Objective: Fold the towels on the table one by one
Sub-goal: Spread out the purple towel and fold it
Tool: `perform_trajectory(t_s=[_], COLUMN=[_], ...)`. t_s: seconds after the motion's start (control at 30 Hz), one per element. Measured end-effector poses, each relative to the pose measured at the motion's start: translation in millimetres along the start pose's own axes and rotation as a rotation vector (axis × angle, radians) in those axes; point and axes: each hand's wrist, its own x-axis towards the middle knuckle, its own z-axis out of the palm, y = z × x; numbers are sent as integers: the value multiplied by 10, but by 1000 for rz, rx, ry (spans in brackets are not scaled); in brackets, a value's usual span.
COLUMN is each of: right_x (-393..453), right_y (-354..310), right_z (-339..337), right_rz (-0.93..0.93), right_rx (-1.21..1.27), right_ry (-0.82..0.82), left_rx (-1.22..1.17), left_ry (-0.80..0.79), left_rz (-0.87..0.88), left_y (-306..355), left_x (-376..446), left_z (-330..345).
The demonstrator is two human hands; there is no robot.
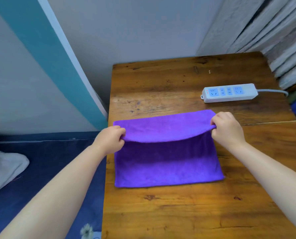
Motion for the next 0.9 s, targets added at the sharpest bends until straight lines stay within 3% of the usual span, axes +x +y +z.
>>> perform_trajectory(t_s=[0.07,0.13,0.33,0.9], right_x=[-136,-269,-595,-1064], right_y=[20,41,98,251], right_z=[-18,-40,-103,233], right_rz=[-37,-109,-199,-297], right_rx=[-5,-34,-122,-182], right_ry=[-6,-33,-121,-27], left_rx=[41,76,210,443], left_ry=[-207,-313,-390,-149], left_rz=[14,24,49,101], left_y=[18,47,144,250], left_x=[-63,-133,-320,-735], left_z=[0,6,89,655])
